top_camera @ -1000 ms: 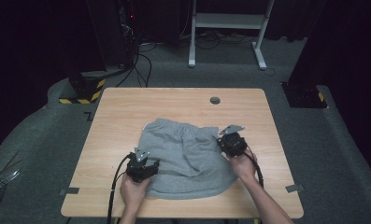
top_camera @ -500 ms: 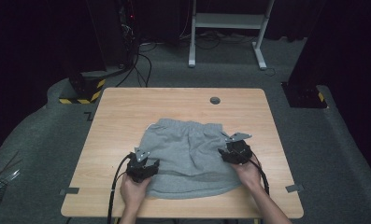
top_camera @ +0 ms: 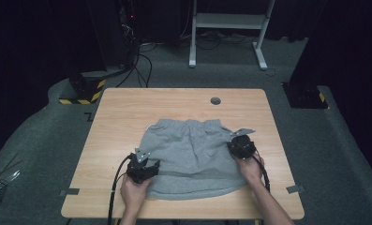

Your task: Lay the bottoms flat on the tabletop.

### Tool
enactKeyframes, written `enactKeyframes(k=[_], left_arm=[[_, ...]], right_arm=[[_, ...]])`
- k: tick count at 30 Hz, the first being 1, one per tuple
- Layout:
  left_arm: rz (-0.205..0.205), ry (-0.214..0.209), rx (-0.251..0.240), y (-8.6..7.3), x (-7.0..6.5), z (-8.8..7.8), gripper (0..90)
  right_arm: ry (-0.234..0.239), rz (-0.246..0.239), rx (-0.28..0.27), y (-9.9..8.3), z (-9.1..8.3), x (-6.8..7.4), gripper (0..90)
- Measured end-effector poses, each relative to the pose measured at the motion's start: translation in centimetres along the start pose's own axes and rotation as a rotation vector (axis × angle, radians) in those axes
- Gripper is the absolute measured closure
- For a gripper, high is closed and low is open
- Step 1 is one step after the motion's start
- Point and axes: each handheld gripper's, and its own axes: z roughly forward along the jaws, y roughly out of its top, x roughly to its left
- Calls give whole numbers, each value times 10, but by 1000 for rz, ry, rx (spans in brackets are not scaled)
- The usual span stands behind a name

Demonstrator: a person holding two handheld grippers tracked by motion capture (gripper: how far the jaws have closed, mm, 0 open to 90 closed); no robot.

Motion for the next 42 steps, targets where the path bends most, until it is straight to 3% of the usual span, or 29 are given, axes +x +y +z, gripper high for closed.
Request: enactKeyframes(k=[2,4,5,7,10,13,16,17,21,23,24,25,26,27,29,30,31,32,33,34,35,37,42], left_arm=[[0,-1,1,0,0,0,378],[0,0,0,0,0,0,378],[0,0,0,0,0,0,378],[0,0,0,0,0,0,378],[0,2,1,0,0,0,378],[0,2,1,0,0,0,377],[0,0,2,0,0,0,376],[0,0,2,0,0,0,376],[-3,5,3,2,0,3,370],[-13,16,6,9,4,11,361],[-13,16,6,9,4,11,352],[-15,18,6,13,5,15,346],[-12,17,12,17,8,19,346],[-16,21,10,20,10,22,339],[-12,15,15,24,13,26,339],[-9,11,18,24,13,26,339],[-7,11,14,23,13,26,342],[-6,12,13,23,13,25,342],[-6,0,17,22,11,22,356],[-6,0,17,22,11,22,357],[5,2,23,22,10,21,359],[20,5,36,21,7,15,365],[45,-48,-24,23,-5,-8,371]], right_arm=[[18,87,-7,-4,3,-16,853],[21,102,-1,-8,2,-20,777],[6,60,-9,-9,-6,-15,701],[4,44,-30,-10,-12,-10,672],[64,24,-83,-18,-35,8,608],[103,-51,-44,-36,-42,31,573],[79,-75,-9,-51,-33,39,556],[81,-49,-30,-51,-28,36,557],[54,-60,-43,-41,-17,31,574],[18,-37,-46,-24,-1,18,572],[18,-37,-46,-24,-1,18,572],[4,-11,-35,-12,9,9,557],[4,-11,-35,-12,9,9,557],[3,33,-5,-3,16,1,523],[6,42,7,-1,16,-1,515],[8,53,23,0,14,-1,493],[26,71,-1,-3,2,1,476],[26,71,-1,-3,2,1,476],[50,76,-57,-8,-13,3,478],[50,76,-57,-8,-13,3,478],[79,88,-110,-16,-28,6,489],[100,86,-123,-20,-34,7,504],[151,-27,-116,-40,-47,28,559]])
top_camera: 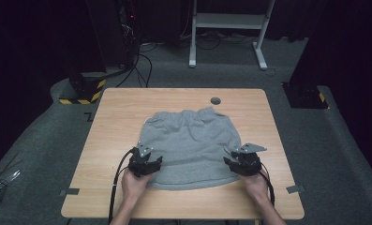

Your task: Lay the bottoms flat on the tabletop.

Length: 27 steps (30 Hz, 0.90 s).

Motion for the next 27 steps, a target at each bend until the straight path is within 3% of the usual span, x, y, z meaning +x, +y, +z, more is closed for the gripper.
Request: enactKeyframes(k=[1,4,6,7,9,11,12,14,17,21,23,24,26,27], left_arm=[[3,-14,-4,-1,-2,-4,370],[6,-29,9,-3,-3,-3,370],[26,-9,37,-6,-5,-3,370],[24,-7,37,-7,-6,-4,385],[-2,-22,25,-12,-6,-5,400],[-33,-30,38,-18,-6,-3,434],[-38,-33,47,-22,-7,-2,469],[-4,-14,39,-27,-10,-3,552],[-18,-30,51,-27,-9,-6,684],[-25,-34,62,-27,-8,-8,771],[-20,-32,62,-26,-11,-12,771],[-14,-37,40,-25,-13,-16,755],[-25,-62,13,-23,-16,-22,663],[-24,-85,10,-21,-18,-24,561]], right_arm=[[5,-31,3,-3,0,5,574],[20,-55,26,-5,3,8,595],[28,-65,47,-7,7,9,630],[19,-99,72,-10,10,12,693],[19,-118,94,-13,13,13,723],[36,-125,78,-18,14,11,821],[37,-132,81,-19,12,10,861],[47,-142,85,-20,10,10,880],[61,-145,99,-21,7,10,888],[67,-141,109,-25,1,13,886],[64,-129,108,-26,-2,16,873],[58,-124,92,-26,-5,18,838],[53,-96,61,-25,-7,19,748],[53,-80,56,-22,-4,18,710]])
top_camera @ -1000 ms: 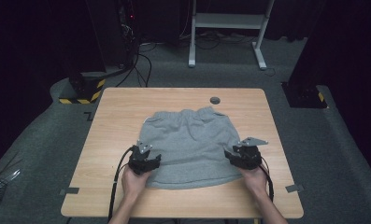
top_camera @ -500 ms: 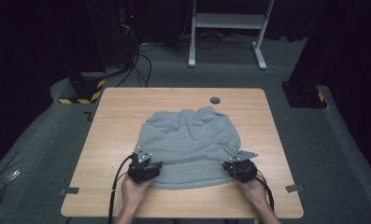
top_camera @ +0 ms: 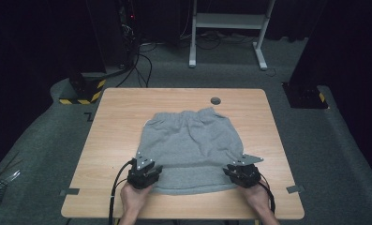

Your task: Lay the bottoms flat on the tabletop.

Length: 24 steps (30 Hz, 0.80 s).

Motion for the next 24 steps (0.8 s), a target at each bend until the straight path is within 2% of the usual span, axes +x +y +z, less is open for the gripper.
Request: enactKeyframes(k=[1,3,4,5,9,10,11,12,13,14,16,18,21,22,23,24], left_arm=[[3,-10,5,1,-2,0,561],[28,-18,54,3,-8,8,486],[30,-12,69,4,-8,13,466],[18,-8,85,3,-7,19,466],[8,24,76,6,-4,29,479],[24,34,87,7,-5,29,543],[35,17,93,8,-5,27,543],[37,-11,94,8,-5,25,667],[43,-26,100,7,-5,22,746],[66,-29,114,6,-6,18,811],[79,-32,129,3,-6,14,869],[74,-33,128,-2,-4,8,869],[61,-76,112,-6,-5,0,832],[69,-88,91,-6,-9,-3,736],[69,-88,91,-6,-9,-3,674],[75,-90,86,-7,-11,-3,674]], right_arm=[[0,0,0,0,0,0,710],[2,-16,15,4,5,2,693],[-4,-17,54,6,14,2,674],[-4,-17,54,6,14,2,674],[-17,4,36,8,20,-4,687],[-20,1,35,8,19,-4,775],[-20,1,35,8,19,-4,775],[-15,-4,40,8,18,-3,825],[-18,-15,39,7,17,-2,855],[-22,-24,35,5,15,-1,865],[2,-28,25,-5,8,2,870],[6,-35,25,-7,4,3,870],[18,-33,11,-10,-4,5,863],[24,-29,-4,-7,-4,7,797],[24,-29,-4,-7,-4,7,797],[30,-20,-14,-4,-4,10,747]])
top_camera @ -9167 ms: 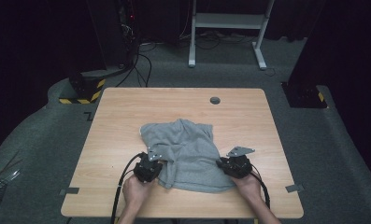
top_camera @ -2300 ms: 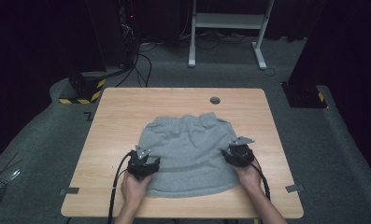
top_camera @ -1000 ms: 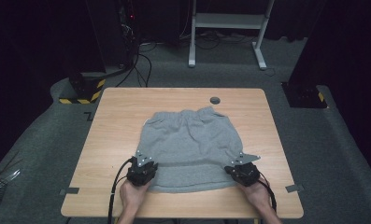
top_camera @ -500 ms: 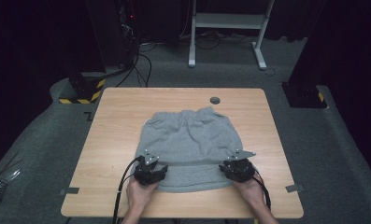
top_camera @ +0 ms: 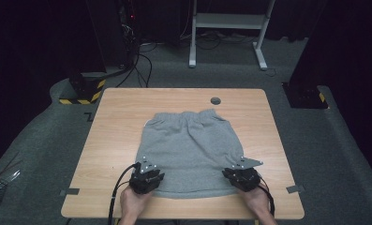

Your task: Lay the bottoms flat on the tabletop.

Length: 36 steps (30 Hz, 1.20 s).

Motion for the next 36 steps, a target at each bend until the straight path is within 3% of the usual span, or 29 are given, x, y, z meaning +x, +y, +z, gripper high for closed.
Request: enactKeyframes(k=[3,5,7,10,12,15,17,19,22,24,28,33,34,36], left_arm=[[7,10,12,-3,-4,2,577],[5,8,30,-7,-5,4,601],[3,3,24,-11,-5,2,713],[25,10,41,-14,-4,-3,881],[26,15,38,-16,-3,-5,894],[11,24,34,-16,-3,-6,893],[9,38,27,-14,-4,-5,814],[-4,50,2,-11,-4,-3,665],[-8,27,-8,-7,-6,0,551],[29,6,0,-7,-12,2,550],[25,-9,4,-9,-15,2,538],[13,45,-7,-12,-15,6,563],[18,58,-5,-11,-15,7,615],[33,69,3,-8,-13,9,633]], right_arm=[[18,-36,-17,11,8,14,667],[41,-52,-4,14,14,20,654],[55,-72,45,13,22,24,710],[85,-92,60,8,18,23,852],[94,-117,57,1,12,22,876],[117,-101,43,-7,5,19,886],[128,-86,32,-11,1,18,871],[104,-82,10,-10,-2,19,773],[68,-46,-1,-7,-1,14,666],[72,-54,-1,-7,0,15,655],[111,-87,-20,-12,-4,23,632],[141,-53,-13,-15,3,22,633],[116,-56,-25,-14,7,23,696],[103,-65,-23,-13,9,23,721]])
